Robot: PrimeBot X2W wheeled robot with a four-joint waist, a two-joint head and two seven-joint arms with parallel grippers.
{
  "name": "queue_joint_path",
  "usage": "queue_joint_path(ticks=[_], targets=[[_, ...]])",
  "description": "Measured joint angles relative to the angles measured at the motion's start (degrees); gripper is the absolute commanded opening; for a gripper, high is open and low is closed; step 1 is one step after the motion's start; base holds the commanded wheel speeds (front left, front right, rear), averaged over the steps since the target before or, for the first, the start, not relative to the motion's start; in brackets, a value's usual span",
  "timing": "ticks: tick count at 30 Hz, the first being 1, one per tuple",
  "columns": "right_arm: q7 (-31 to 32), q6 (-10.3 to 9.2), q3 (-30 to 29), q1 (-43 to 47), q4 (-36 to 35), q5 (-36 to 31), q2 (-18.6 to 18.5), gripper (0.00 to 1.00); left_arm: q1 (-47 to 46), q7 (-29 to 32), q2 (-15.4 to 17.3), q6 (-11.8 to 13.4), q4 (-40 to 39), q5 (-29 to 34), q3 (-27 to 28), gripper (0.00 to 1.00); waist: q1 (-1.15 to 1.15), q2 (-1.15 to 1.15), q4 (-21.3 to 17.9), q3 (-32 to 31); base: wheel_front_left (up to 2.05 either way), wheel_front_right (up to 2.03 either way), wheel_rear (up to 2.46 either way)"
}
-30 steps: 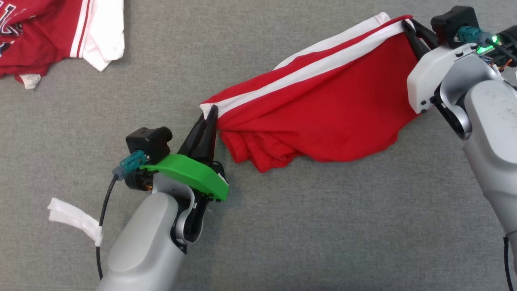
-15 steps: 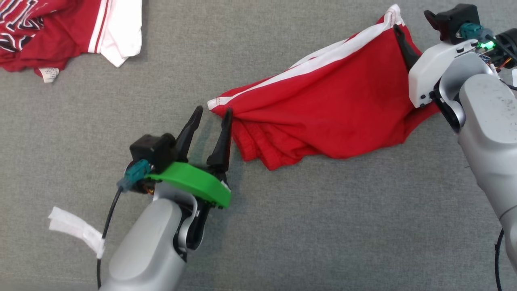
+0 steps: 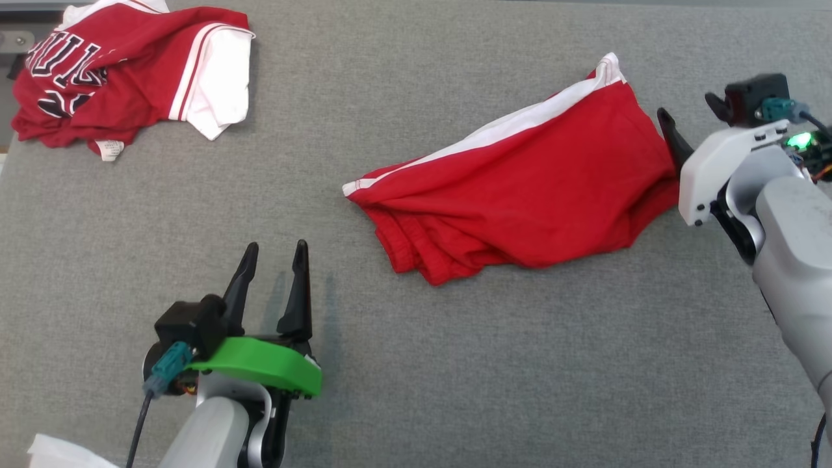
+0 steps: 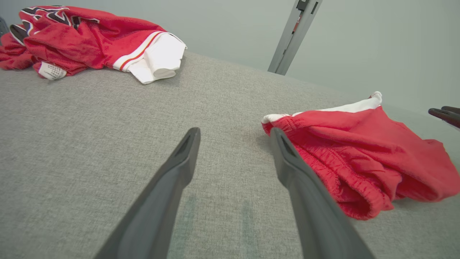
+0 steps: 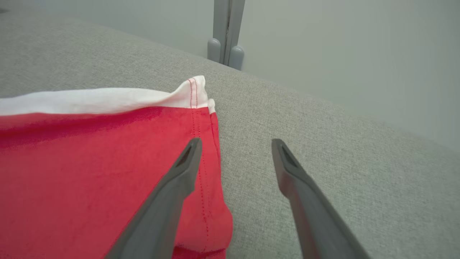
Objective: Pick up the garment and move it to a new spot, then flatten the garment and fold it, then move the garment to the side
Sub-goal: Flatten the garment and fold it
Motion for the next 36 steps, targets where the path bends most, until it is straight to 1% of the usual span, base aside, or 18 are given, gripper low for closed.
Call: queue_joint_path(ticks=[3, 7, 13, 14, 16, 17, 18, 21, 26, 31, 36], targets=[[0.5, 0.0, 0.1, 1.5, 1.0, 1.6, -0.2, 1.0, 1.9, 0.0, 0.0, 0.5, -1.3, 1.4, 1.3, 1.0, 0.0, 0.0, 0.4, -0.2, 0.0, 0.0, 0.0], [1.2, 0.0, 0.1, 2.8, 2.3, 3.4, 0.0, 1.0, 3.3, -0.1, -0.3, 0.6, -2.5, 2.6, 3.0, 1.0, 0.0, 0.0, 0.9, -0.2, 0.0, 0.0, 0.0], [4.2, 0.0, 1.0, 4.7, 4.3, 6.3, 1.5, 1.0, 4.4, -0.1, -1.3, 0.2, -3.0, 4.2, 4.6, 1.0, 0.0, 0.0, 1.6, -0.3, 0.0, 0.0, 0.0], [4.5, 0.0, 1.2, 4.8, 4.3, 6.6, 1.6, 0.45, 4.5, -0.1, -1.5, 0.0, -3.1, 4.3, 4.9, 1.0, 0.0, 0.0, 1.7, -0.4, 0.0, 0.0, 0.0], [5.2, -0.01, 1.5, 5.2, 4.4, 7.8, 2.1, 0.26, 4.9, -0.1, -1.9, -0.3, -3.2, 5.0, 5.4, 1.0, 0.0, 0.0, 1.7, -0.7, 0.0, 0.0, 0.0], [5.3, -0.03, 1.6, 5.3, 4.4, 8.2, 2.2, 0.02, 5.0, -0.1, -1.9, -0.4, -3.3, 5.2, 5.6, 1.0, 0.0, 0.0, 1.7, -0.8, 0.0, 0.0, 0.0], [5.3, -0.04, 1.7, 5.4, 4.4, 8.7, 2.4, 0.0, 5.1, -0.1, -2.1, -0.7, -3.3, 5.2, 6.0, 1.0, 0.0, 0.0, 1.7, -1.0, 0.0, 0.0, 0.0], [4.5, -0.03, 1.8, 6.0, 4.5, 9.4, 3.2, 0.0, 5.3, -0.1, -2.2, -1.4, -3.2, 5.7, 6.3, 1.0, 0.0, 0.0, 1.4, -1.5, 0.0, 0.0, 0.0], [0.4, 0.0, 1.3, 6.3, 5.4, 9.6, 3.9, 0.0, 5.3, -0.1, -2.1, -2.1, -2.7, 6.8, 6.6, 1.0, 0.0, 0.0, 0.4, -2.7, 0.0, 0.0, 0.0], [-3.4, 0.0, 0.7, 6.8, 6.0, 10.3, 4.6, 0.0, 5.4, -0.1, -2.0, -2.2, -1.7, 7.6, 7.1, 1.0, 0.0, 0.0, -1.3, -4.5, 0.0, 0.0, 0.0], [-6.2, 0.0, -1.2, 10.1, 6.2, 12.8, 4.2, 0.0, 6.9, -0.1, -2.2, -2.5, -0.8, 7.7, 7.2, 1.0, 0.0, 0.0, -3.8, -6.8, 0.0, 0.0, 0.0]])
